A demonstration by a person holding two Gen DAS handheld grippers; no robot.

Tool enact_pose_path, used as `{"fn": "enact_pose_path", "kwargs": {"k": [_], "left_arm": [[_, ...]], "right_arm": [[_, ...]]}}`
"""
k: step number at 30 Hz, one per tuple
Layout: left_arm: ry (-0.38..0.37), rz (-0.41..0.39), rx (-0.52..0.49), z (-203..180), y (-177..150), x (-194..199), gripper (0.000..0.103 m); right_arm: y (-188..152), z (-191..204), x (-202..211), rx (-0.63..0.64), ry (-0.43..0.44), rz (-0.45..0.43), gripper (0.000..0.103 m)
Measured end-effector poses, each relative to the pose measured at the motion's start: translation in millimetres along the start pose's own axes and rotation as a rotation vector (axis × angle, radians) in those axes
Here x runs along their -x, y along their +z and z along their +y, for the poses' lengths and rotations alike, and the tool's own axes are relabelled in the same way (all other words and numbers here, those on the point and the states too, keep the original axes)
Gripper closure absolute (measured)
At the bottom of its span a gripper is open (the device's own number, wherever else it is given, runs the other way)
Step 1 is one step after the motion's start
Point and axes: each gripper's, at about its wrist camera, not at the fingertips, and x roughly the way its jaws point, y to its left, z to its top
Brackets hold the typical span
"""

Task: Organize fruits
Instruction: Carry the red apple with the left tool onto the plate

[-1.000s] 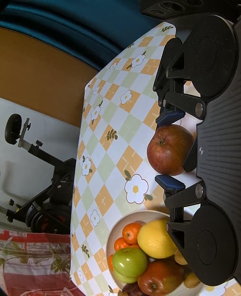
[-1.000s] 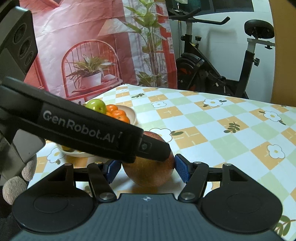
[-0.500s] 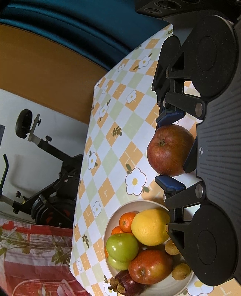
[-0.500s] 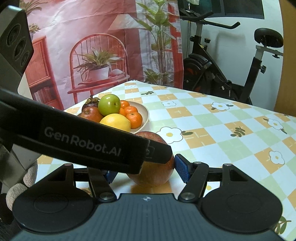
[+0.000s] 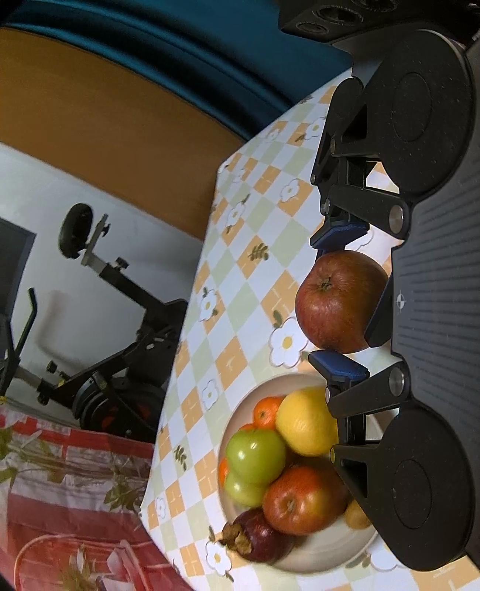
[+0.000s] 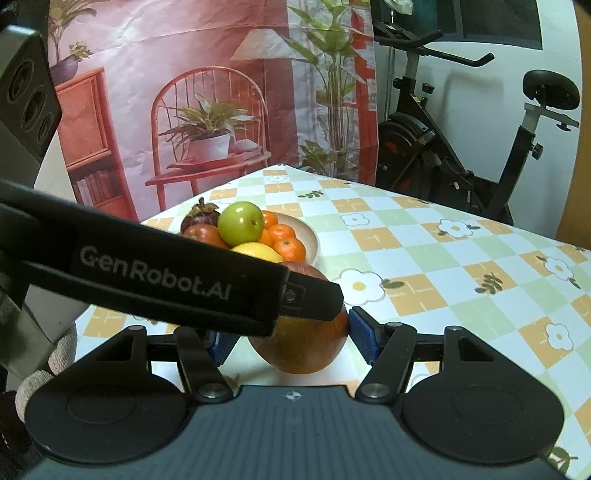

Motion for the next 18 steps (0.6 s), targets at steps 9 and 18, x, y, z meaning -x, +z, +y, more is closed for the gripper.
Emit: {"fn": "enact_pose_path", "kwargs": {"k": [9,18], "left_arm": [[-0.008,-0.062,0.082,38,30,31,0.041],[0.021,-0.086,0.134,85,59,46,0.041]], "right_arm": [[34,25,-10,0.070,0.045,-0.025,0.037],[78,52,-46,0.101,0.136,-0.027,0.037]]}}
